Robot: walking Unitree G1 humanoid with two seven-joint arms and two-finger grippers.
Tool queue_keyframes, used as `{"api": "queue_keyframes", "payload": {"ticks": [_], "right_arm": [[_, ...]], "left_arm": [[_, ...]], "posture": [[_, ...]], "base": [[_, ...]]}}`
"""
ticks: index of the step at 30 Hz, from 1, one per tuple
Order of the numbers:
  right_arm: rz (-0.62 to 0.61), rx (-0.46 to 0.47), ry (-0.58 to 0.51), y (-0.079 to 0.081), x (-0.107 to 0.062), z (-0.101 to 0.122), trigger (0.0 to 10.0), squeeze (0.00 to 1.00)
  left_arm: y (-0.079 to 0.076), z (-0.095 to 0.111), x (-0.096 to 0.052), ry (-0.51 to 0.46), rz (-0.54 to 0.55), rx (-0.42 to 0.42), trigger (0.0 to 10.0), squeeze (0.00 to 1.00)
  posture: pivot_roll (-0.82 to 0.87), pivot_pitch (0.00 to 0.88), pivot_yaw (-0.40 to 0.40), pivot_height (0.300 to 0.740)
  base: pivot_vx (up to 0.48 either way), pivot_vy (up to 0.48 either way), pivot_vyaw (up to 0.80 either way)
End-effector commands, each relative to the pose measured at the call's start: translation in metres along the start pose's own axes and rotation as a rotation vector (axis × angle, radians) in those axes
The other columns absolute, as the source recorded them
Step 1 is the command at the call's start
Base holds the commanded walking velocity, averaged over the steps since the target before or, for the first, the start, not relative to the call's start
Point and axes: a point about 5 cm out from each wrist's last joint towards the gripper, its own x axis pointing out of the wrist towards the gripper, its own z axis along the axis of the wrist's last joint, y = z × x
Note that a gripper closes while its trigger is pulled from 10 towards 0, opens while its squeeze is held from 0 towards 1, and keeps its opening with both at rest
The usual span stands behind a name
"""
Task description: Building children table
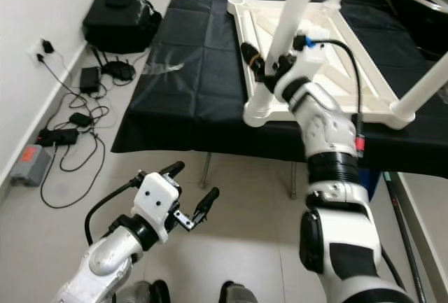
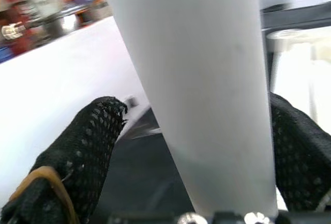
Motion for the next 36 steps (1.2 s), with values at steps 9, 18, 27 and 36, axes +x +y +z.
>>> {"api": "queue_keyframes", "payload": {"ticks": [9, 18, 27, 36], "right_arm": [[0.449, -0.023, 0.153, 0.056, -0.006, -0.034, 10.0, 1.0], [0.458, -0.117, 0.206, 0.059, -0.005, -0.035, 3.8, 0.0], [0.243, -0.152, 0.188, 0.039, 0.005, -0.03, 0.0, 0.0], [-0.1, -0.164, 0.135, 0.009, 0.013, -0.017, 0.0, 0.0]], "left_arm": [[-0.002, -0.004, -0.002, 0.019, -0.009, -0.005, 10.0, 0.0], [-0.003, -0.005, -0.002, 0.021, -0.007, -0.004, 10.0, 0.0], [-0.004, -0.005, -0.002, 0.019, -0.008, -0.004, 10.0, 0.0], [-0.005, -0.005, -0.003, 0.019, -0.013, -0.003, 10.0, 0.0]], "posture": [[0.14, 0.158, -0.081, 0.74], [0.14, 0.149, -0.082, 0.74], [0.14, 0.135, -0.082, 0.74], [0.14, 0.128, -0.081, 0.74]], "base": [[0.0, 0.0, 0.0], [0.0, 0.0, 0.0], [0.0, 0.0, 0.0], [0.0, 0.0, 0.0]]}}
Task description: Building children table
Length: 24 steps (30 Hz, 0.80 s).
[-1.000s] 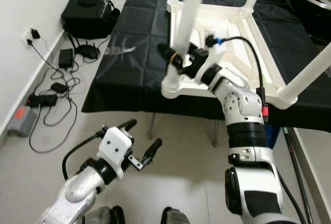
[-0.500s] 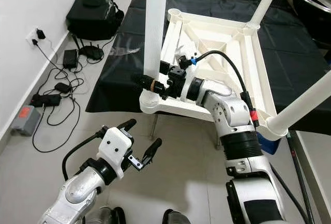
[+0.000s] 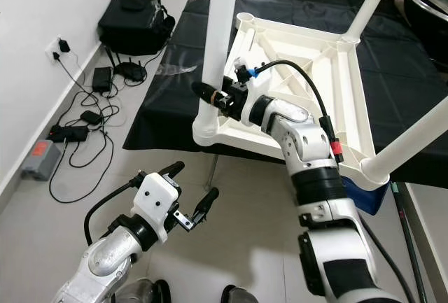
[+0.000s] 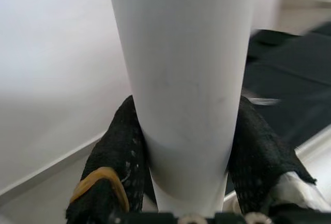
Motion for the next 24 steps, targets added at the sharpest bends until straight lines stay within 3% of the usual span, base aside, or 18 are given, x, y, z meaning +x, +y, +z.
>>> {"api": "queue_keyframes", "payload": {"ticks": [1, 3, 5, 6, 7, 8, 9, 11, 12, 14, 19, 24], "right_arm": [[-0.229, 0.025, -0.03, -0.029, -0.01, 0.005, 0.0, 0.0], [-0.436, 0.027, -0.02, -0.046, -0.015, 0.005, 0.0, 0.0], [-0.436, 0.027, -0.02, -0.046, -0.015, 0.005, 0.0, 0.0], [-0.542, 0.02, -0.013, -0.055, -0.019, 0.004, 0.0, 0.0], [-0.542, 0.02, -0.013, -0.055, -0.019, 0.004, 0.0, 0.0], [-0.68, 0.028, 0.0, -0.065, -0.026, 0.002, 0.0, 0.0], [-0.68, 0.028, 0.0, -0.065, -0.026, 0.002, 0.0, 0.0], [-1.006, 0.086, 0.028, -0.083, -0.048, -0.009, 0.0, 0.0], [-1.006, 0.086, 0.028, -0.083, -0.048, -0.009, 0.0, 0.0], [-1.249, 0.129, 0.037, -0.086, -0.065, -0.017, 0.0, 0.0], [-1.333, 0.158, 0.037, -0.082, -0.067, -0.021, 0.0, 0.0], [-1.234, 0.235, 0.037, -0.071, -0.049, -0.025, 0.0, 0.0]], "left_arm": [[-0.004, -0.004, -0.001, 0.015, -0.013, -0.003, 10.0, 0.0], [-0.004, -0.004, -0.001, 0.015, -0.015, -0.002, 10.0, 0.0], [-0.004, -0.004, -0.001, 0.015, -0.015, -0.002, 10.0, 0.0], [-0.003, -0.004, -0.001, 0.015, -0.016, -0.002, 10.0, 0.0], [-0.003, -0.004, -0.001, 0.015, -0.016, -0.002, 10.0, 0.0], [-0.003, -0.003, -0.001, 0.014, -0.016, -0.001, 10.0, 0.0], [-0.003, -0.003, -0.001, 0.014, -0.016, -0.001, 10.0, 0.0], [-0.003, -0.003, -0.001, 0.014, -0.016, 0.001, 10.0, 0.0], [-0.003, -0.003, -0.001, 0.014, -0.016, 0.001, 10.0, 0.0], [-0.003, -0.003, -0.001, 0.015, -0.015, 0.003, 10.0, 0.0], [-0.003, -0.003, -0.001, 0.015, -0.016, 0.003, 10.0, 0.0], [-0.003, -0.003, -0.001, 0.015, -0.014, 0.005, 10.0, 0.0]], "posture": [[0.14, 0.127, -0.08, 0.74], [0.14, 0.13, -0.083, 0.74], [0.14, 0.13, -0.083, 0.74], [0.14, 0.133, -0.084, 0.74], [0.14, 0.133, -0.084, 0.74], [0.14, 0.134, -0.085, 0.74], [0.14, 0.134, -0.085, 0.74], [0.14, 0.138, -0.082, 0.74], [0.14, 0.138, -0.082, 0.74], [0.14, 0.141, -0.084, 0.74], [0.14, 0.143, -0.083, 0.74], [0.14, 0.144, -0.084, 0.74]], "base": [[0.0, 0.0, 0.0], [0.0, 0.0, 0.0], [0.0, 0.0, 0.0], [0.0, 0.0, 0.0], [0.0, 0.0, 0.0], [0.0, 0.0, 0.0], [0.0, 0.0, 0.0], [0.0, 0.0, 0.0], [0.0, 0.0, 0.0], [0.0, 0.0, 0.0], [0.0, 0.0, 0.0], [0.0, 0.0, 0.0]]}}
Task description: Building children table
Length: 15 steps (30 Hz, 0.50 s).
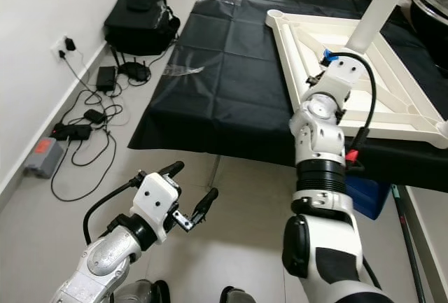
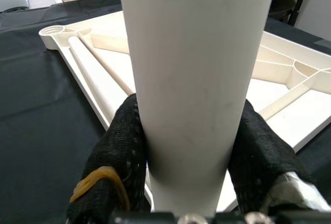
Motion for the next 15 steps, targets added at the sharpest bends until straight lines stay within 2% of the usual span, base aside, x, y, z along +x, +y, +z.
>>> {"api": "queue_keyframes", "payload": {"ticks": [1, 2, 5, 6, 7, 8, 10, 11, 12, 13, 14, 15], "right_arm": [[0.046, 0.015, 0.101, 0.004, 0.0, -0.021, 10.0, 0.0], [0.126, 0.024, 0.105, 0.015, -0.002, -0.02, 10.0, 0.0], [0.194, 0.031, 0.102, 0.024, -0.004, -0.017, 10.0, 0.0], [0.261, 0.024, 0.088, 0.031, -0.005, -0.014, 10.0, 0.75], [0.346, 0.037, 0.084, 0.039, -0.008, -0.011, 10.0, 1.0], [0.346, 0.037, 0.084, 0.039, -0.008, -0.011, 10.0, 1.0], [0.455, 0.031, 0.062, 0.046, -0.011, -0.006, 10.0, 1.0], [0.455, 0.031, 0.062, 0.046, -0.011, -0.006, 10.0, 1.0], [0.539, 0.061, 0.077, 0.05, -0.014, -0.004, 10.0, 1.0], [0.539, 0.061, 0.077, 0.05, -0.014, -0.004, 10.0, 1.0], [0.669, 0.062, 0.085, 0.055, -0.018, -0.001, 10.0, 1.0], [0.669, 0.062, 0.085, 0.055, -0.018, -0.001, 10.0, 1.0]], "left_arm": [[-0.004, -0.003, -0.001, 0.015, -0.015, -0.006, 10.0, 0.0], [-0.004, -0.003, -0.001, 0.016, -0.014, -0.007, 10.0, 0.0], [-0.004, -0.003, -0.001, 0.016, -0.014, -0.007, 10.0, 0.0], [-0.003, -0.003, -0.001, 0.016, -0.014, -0.008, 10.0, 0.0], [-0.003, -0.003, -0.001, 0.016, -0.013, -0.007, 10.0, 0.0], [-0.003, -0.003, -0.001, 0.016, -0.013, -0.007, 10.0, 0.0], [-0.003, -0.003, -0.001, 0.016, -0.011, -0.007, 10.0, 0.0], [-0.003, -0.003, -0.001, 0.016, -0.011, -0.007, 10.0, 0.0], [-0.003, -0.003, -0.001, 0.015, -0.011, -0.007, 10.0, 0.0], [-0.003, -0.003, -0.001, 0.015, -0.011, -0.007, 10.0, 0.0], [-0.002, -0.003, -0.001, 0.015, -0.01, -0.007, 10.0, 0.0], [-0.002, -0.003, -0.001, 0.015, -0.01, -0.007, 10.0, 0.0]], "posture": [[0.14, 0.146, -0.084, 0.74], [0.14, 0.147, -0.083, 0.74], [0.13, 0.147, -0.085, 0.74], [0.14, 0.149, -0.086, 0.74], [0.14, 0.151, -0.086, 0.74], [0.14, 0.151, -0.086, 0.74], [0.14, 0.149, -0.087, 0.74], [0.14, 0.149, -0.087, 0.74], [0.14, 0.152, -0.085, 0.74], [0.14, 0.152, -0.085, 0.74], [0.14, 0.153, -0.086, 0.74], [0.14, 0.153, -0.086, 0.74]], "base": [[0.0, 0.0, 0.0], [0.0, 0.0, 0.0], [0.0, 0.0, 0.0], [0.0, 0.0, 0.0], [0.0, 0.0, 0.0], [0.0, 0.0, 0.0], [0.0, 0.0, 0.0], [0.0, 0.0, 0.0], [0.0, 0.0, 0.0], [0.0, 0.0, 0.0], [0.0, 0.0, 0.0], [0.0, 0.0, 0.0]]}}
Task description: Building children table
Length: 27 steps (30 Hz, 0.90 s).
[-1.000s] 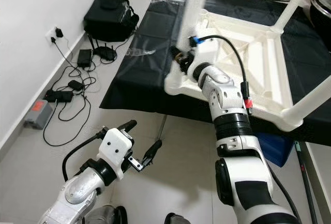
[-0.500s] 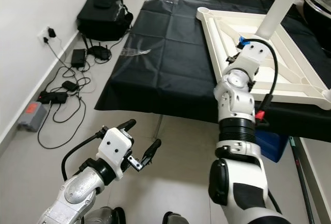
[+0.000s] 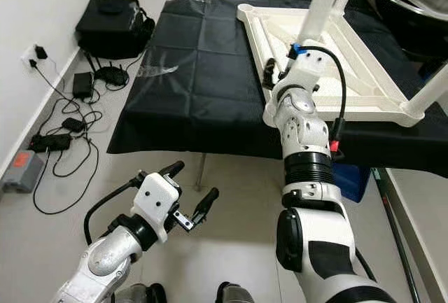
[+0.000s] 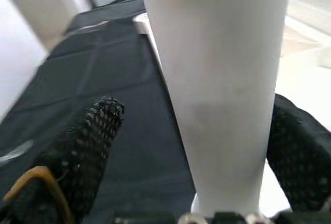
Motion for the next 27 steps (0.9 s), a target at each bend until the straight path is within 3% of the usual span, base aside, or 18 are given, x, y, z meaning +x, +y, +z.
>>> {"api": "queue_keyframes", "payload": {"ticks": [1, 2, 4, 7, 9, 10, 11, 12, 14, 15, 17, 21, 22, 23, 25, 26, 27], "right_arm": [[0.286, -0.019, 0.038, 0.026, -0.003, 0.001, 10.0, 1.0], [0.286, -0.019, 0.038, 0.026, -0.003, 0.001, 10.0, 1.0], [0.479, -0.052, 0.044, 0.034, -0.011, 0.003, 10.0, 1.0], [0.548, -0.067, 0.05, 0.034, -0.016, 0.003, 10.0, 1.0], [0.696, -0.098, 0.082, 0.033, -0.025, 0.001, 10.0, 1.0], [0.696, -0.098, 0.082, 0.033, -0.025, 0.001, 10.0, 1.0], [0.796, -0.124, 0.084, 0.035, -0.033, 0.0, 10.0, 1.0], [0.796, -0.124, 0.084, 0.035, -0.033, 0.0, 10.0, 1.0], [0.958, -0.158, 0.087, 0.041, -0.047, -0.002, 10.0, 1.0], [0.958, -0.158, 0.087, 0.041, -0.047, -0.002, 10.0, 1.0], [1.098, -0.183, 0.1, 0.045, -0.061, -0.003, 10.0, 1.0], [1.078, -0.236, 0.113, 0.045, -0.059, -0.006, 10.0, 1.0], [0.988, -0.275, 0.123, 0.041, -0.049, -0.008, 10.0, 0.69], [0.928, -0.303, 0.132, 0.039, -0.043, -0.008, 10.0, 0.69], [0.928, -0.303, 0.132, 0.039, -0.043, -0.008, 10.0, 0.69], [0.845, -0.344, 0.172, 0.03, -0.035, -0.008, 10.0, 0.0], [0.845, -0.344, 0.172, 0.03, -0.035, -0.008, 10.0, 0.0]], "left_arm": [[-0.003, -0.003, -0.001, 0.016, -0.011, -0.008, 10.0, 0.0], [-0.003, -0.003, -0.001, 0.016, -0.011, -0.008, 10.0, 0.0], [-0.003, -0.003, 0.0, 0.015, -0.012, -0.008, 10.0, 0.0], [-0.003, -0.003, 0.0, 0.015, -0.012, -0.008, 10.0, 0.0], [-0.003, -0.003, -0.001, 0.015, -0.013, -0.007, 10.0, 0.0], [-0.003, -0.003, -0.001, 0.015, -0.013, -0.007, 10.0, 0.0], [-0.003, -0.003, -0.001, 0.015, -0.013, -0.006, 10.0, 0.0], [-0.003, -0.003, -0.001, 0.015, -0.013, -0.006, 10.0, 0.0], [-0.003, -0.004, -0.001, 0.015, -0.014, -0.005, 10.0, 0.0], [-0.003, -0.004, -0.001, 0.015, -0.014, -0.005, 10.0, 0.0], [-0.004, -0.004, -0.001, 0.015, -0.016, -0.006, 10.0, 0.0], [-0.005, -0.004, -0.001, 0.016, -0.018, -0.007, 10.0, 0.0], [-0.005, -0.005, -0.001, 0.016, -0.019, -0.007, 10.0, 0.0], [-0.005, -0.005, -0.001, 0.017, -0.02, -0.008, 10.0, 0.0], [-0.005, -0.005, -0.001, 0.017, -0.02, -0.008, 10.0, 0.0], [-0.005, -0.005, -0.001, 0.017, -0.021, -0.008, 10.0, 0.0], [-0.005, -0.005, -0.001, 0.017, -0.021, -0.008, 10.0, 0.0]], "posture": [[0.13, 0.154, -0.082, 0.74], [0.13, 0.154, -0.082, 0.74], [0.13, 0.153, -0.084, 0.74], [0.14, 0.155, -0.083, 0.74], [0.14, 0.143, -0.083, 0.74], [0.14, 0.143, -0.083, 0.74], [0.14, 0.141, -0.081, 0.74], [0.14, 0.141, -0.081, 0.74], [0.14, 0.139, -0.08, 0.74], [0.14, 0.139, -0.08, 0.74], [0.14, 0.132, -0.08, 0.74], [0.13, 0.126, -0.08, 0.74], [0.14, 0.124, -0.08, 0.74], [0.14, 0.124, -0.08, 0.74], [0.14, 0.124, -0.08, 0.74], [0.14, 0.12, -0.081, 0.74], [0.14, 0.12, -0.081, 0.74]], "base": [[0.0, 0.0, 0.0], [0.0, 0.0, 0.0], [0.0, 0.0, 0.0], [0.0, 0.0, 0.0], [0.0, 0.0, 0.0], [0.0, 0.0, 0.0], [0.0, 0.0, 0.0], [0.0, 0.0, 0.0], [0.0, 0.0, 0.0], [0.0, 0.0, 0.0], [0.0, 0.0, 0.0], [0.0, 0.0, 0.0], [0.0, 0.0, 0.0], [0.0, 0.0, 0.0], [0.0, 0.0, 0.0], [0.0, 0.0, 0.0], [0.0, 0.0, 0.0]]}}
